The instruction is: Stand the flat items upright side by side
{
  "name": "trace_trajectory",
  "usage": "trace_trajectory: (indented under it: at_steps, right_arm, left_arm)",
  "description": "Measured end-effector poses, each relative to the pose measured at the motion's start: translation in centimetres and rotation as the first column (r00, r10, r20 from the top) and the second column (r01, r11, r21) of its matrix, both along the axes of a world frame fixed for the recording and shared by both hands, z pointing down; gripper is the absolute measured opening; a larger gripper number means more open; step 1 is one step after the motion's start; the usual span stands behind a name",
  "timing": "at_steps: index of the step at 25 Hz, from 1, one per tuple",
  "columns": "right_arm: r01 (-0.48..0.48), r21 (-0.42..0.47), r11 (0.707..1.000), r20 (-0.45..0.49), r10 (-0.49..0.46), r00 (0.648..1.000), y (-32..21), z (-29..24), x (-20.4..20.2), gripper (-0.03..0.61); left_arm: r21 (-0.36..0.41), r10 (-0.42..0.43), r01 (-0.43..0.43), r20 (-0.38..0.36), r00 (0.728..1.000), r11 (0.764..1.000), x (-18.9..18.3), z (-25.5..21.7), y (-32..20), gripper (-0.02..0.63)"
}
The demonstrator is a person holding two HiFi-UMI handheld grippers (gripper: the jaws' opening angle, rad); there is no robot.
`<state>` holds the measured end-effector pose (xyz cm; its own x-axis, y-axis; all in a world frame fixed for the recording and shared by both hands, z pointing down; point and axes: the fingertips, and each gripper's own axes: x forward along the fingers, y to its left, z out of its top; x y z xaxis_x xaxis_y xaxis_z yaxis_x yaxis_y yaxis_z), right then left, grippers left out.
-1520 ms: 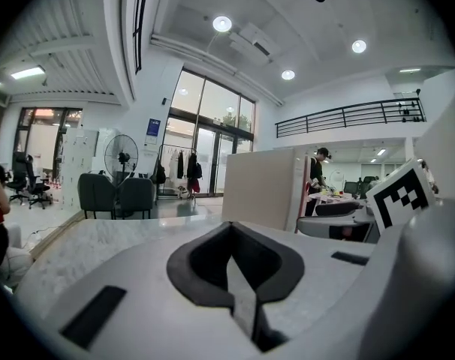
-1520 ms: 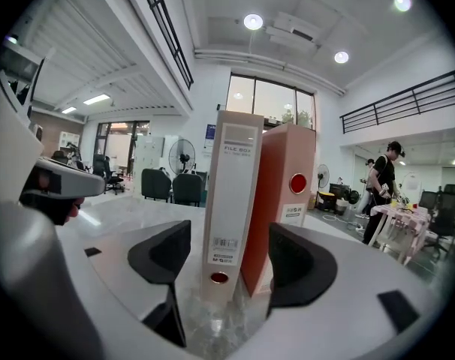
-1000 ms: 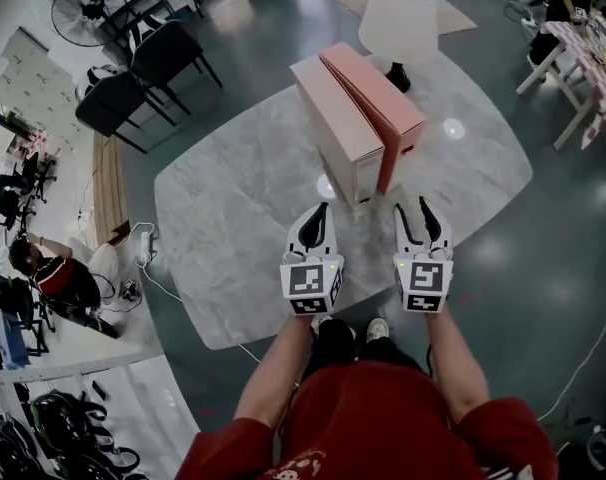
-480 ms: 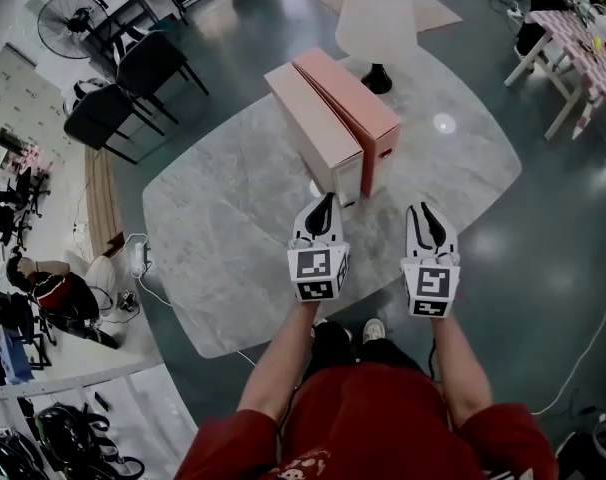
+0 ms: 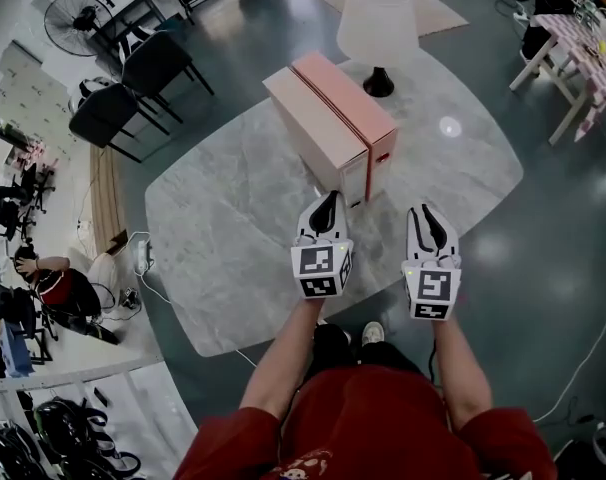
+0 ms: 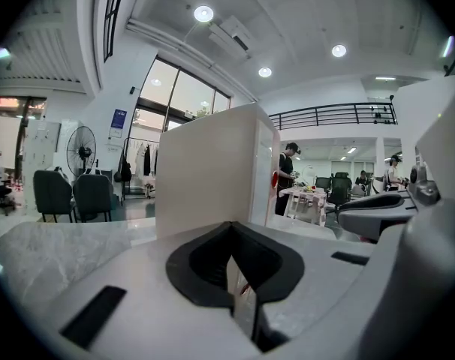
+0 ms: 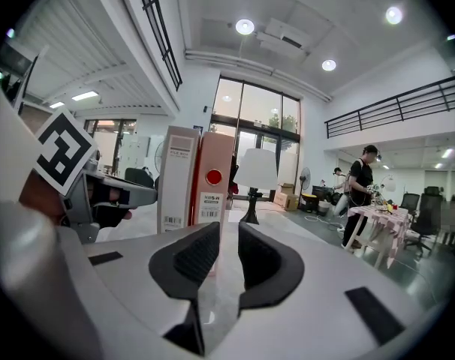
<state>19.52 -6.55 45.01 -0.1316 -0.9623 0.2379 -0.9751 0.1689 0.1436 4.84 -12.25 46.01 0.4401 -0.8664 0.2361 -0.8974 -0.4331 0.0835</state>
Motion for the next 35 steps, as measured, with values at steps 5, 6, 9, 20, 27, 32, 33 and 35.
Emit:
trace_trajectory:
  at_steps: [5, 6, 9, 20, 27, 32, 33, 35]
  right_arm:
    - [0.014, 0.005, 1.0, 0.008, -0.014, 1.0, 0.0, -0.6, 0.2, 0.072]
    - [0.018, 0.007, 1.0, 0.01, -0.018, 1.0, 0.0, -0.8, 0.2, 0.072]
    - [0.042, 0.015, 0.999, 0.021, -0.043, 0.999, 0.3, -1.6, 0.0, 0.072]
    - [0.194, 0.111, 0.975, 0.074, -0.203, 0.976, 1.8, -7.3, -6.2, 0.052]
    - [0.298, 0.172, 0.939, 0.078, -0.314, 0.946, 4.5, -11.7, -14.1, 0.027]
    - [0.334, 0.217, 0.917, 0.126, -0.365, 0.922, 5.8, -14.6, -19.0, 0.012]
    - [0.339, 0.227, 0.913, 0.127, -0.373, 0.919, 6.2, -14.8, -20.1, 0.011]
    - [0.355, 0.248, 0.901, 0.123, -0.393, 0.911, 6.8, -15.1, -22.4, 0.009]
  left_arm:
    - [-0.001, -0.011, 0.011, 0.008, 1.0, 1.0, 0.2, -0.3, 0.3, 0.003]
    - [0.001, -0.016, 0.016, 0.009, 1.0, 1.0, 0.2, -0.4, 0.4, 0.003]
    - [0.009, -0.044, 0.044, 0.005, 0.999, 0.999, -0.3, -1.2, 1.2, 0.003]
    - [0.091, -0.259, 0.256, 0.026, 0.966, 0.963, -10.3, -6.9, 7.6, 0.003]
    - [0.176, -0.392, 0.385, 0.009, 0.92, 0.906, -21.7, -12.0, 14.3, 0.003]
    - [0.252, -0.488, 0.471, 0.003, 0.873, 0.845, -29.0, -15.5, 18.6, 0.003]
    - [0.266, -0.502, 0.484, 0.001, 0.865, 0.834, -30.3, -15.9, 19.4, 0.003]
    - [0.299, -0.525, 0.501, 0.001, 0.851, 0.812, -32.8, -16.8, 20.9, 0.003]
